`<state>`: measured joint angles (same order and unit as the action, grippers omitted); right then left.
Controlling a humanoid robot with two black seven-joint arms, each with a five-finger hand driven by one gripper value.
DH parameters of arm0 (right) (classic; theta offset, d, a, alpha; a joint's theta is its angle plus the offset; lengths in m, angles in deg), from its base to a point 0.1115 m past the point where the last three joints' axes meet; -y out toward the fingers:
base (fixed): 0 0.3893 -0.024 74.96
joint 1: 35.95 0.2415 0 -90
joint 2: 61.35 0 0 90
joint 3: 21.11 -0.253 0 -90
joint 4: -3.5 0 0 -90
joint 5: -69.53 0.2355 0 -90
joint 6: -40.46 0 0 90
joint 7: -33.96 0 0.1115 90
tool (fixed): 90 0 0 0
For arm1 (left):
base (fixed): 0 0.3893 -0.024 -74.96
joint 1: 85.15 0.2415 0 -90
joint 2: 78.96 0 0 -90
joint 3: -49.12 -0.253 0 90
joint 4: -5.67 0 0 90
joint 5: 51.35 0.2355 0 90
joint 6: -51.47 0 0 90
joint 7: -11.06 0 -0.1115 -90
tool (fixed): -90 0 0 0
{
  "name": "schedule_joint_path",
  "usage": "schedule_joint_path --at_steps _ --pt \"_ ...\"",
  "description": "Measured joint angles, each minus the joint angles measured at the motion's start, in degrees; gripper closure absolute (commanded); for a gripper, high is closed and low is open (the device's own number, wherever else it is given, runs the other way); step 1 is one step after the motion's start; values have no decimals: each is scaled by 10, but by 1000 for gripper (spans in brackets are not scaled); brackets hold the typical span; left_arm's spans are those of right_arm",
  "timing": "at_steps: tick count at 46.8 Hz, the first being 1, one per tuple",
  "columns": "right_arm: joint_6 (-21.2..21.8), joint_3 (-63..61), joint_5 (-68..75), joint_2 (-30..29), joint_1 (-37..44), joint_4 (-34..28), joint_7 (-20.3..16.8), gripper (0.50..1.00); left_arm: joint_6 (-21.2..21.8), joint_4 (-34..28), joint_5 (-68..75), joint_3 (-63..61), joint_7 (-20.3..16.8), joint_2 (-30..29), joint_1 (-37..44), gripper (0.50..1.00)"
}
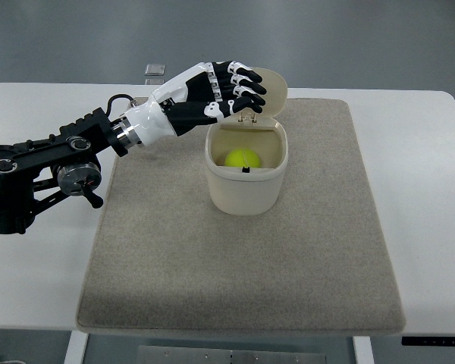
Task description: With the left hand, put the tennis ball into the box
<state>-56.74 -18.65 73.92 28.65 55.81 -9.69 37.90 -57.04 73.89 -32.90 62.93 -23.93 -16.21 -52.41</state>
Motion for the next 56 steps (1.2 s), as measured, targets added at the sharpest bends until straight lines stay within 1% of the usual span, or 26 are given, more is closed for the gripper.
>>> schedule_joint_path --at_steps 9,17,25,33,41,44,48,56 --pt "0 0 0 0 0 0 0 599 27 13 -10 26 0 -6 4 892" --pt "0 0 0 0 0 0 0 599 42 14 -40 56 0 -10 9 889" --pt "0 0 0 0 0 0 0 597 71 -8 -103 91 0 -8 17 885" --pt "0 0 0 0 0 0 0 597 75 -49 -138 98 0 3 18 883" --pt "0 0 0 0 0 0 0 599 81 -87 -146 103 0 9 18 883" --pt "0 0 0 0 0 0 0 597 82 -109 -147 106 0 19 18 881" --pt "0 0 0 0 0 0 0 599 85 -152 -155 108 0 40 18 874" --pt "0 0 0 0 0 0 0 597 85 -261 -172 114 0 95 16 870"
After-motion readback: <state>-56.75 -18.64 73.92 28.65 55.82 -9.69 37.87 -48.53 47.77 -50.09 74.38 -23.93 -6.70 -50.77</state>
